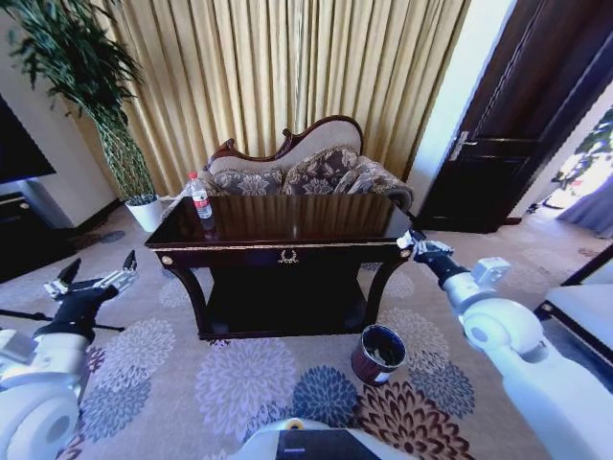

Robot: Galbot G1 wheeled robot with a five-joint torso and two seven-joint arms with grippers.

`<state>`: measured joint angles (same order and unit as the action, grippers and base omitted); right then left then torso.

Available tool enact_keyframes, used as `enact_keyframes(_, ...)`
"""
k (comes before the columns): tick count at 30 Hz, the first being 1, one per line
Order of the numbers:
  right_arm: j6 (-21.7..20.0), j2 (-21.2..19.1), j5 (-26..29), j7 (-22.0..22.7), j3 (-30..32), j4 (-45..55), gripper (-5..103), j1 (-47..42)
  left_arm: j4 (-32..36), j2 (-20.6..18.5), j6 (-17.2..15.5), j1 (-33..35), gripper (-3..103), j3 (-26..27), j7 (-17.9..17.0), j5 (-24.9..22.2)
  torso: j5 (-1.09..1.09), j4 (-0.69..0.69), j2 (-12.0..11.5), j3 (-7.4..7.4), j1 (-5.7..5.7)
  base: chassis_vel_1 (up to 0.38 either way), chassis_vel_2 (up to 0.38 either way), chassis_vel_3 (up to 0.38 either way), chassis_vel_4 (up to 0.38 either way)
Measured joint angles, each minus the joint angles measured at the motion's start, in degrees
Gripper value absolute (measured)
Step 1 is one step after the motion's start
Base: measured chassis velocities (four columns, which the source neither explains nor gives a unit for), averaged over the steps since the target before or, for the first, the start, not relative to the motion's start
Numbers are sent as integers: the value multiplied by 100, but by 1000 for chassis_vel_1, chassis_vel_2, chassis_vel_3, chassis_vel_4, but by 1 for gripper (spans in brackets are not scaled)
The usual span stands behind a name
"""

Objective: Move to the front of the table and place the trash on the table into the trash bin.

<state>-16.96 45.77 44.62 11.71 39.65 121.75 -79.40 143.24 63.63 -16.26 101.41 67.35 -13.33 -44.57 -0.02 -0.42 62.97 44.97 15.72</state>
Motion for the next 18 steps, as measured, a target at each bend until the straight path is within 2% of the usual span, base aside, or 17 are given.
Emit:
enact_keyframes(7, 142, 406, -624, -313, -346, -762, 0, -159, 0, 1, 9, -5, 100, 32, 1, -2, 2, -1, 0, -1, 0, 0, 0, 0, 0)
enact_keyframes(10, 251, 704, -1080, -474, -675, -1607, 0, 0, 0, 38, 10, -21, 100, -17, 1, 2, 1, -1, 1, -2, -3, 0, 0, 0, 0)
enact_keyframes(14, 407, 871, -1358, -570, -860, -2387, 0, 229, 0, 56, 11, -8, 100, -17, 1, 8, 1, 0, 0, -1, -1, 0, 0, 0, 0)
enact_keyframes(18, 502, 1000, -1414, -701, -985, -3084, 0, 453, 0, 56, 11, 2, 100, -3, 1, 12, 1, 0, 1, -1, -1, 0, 0, 0, 0)
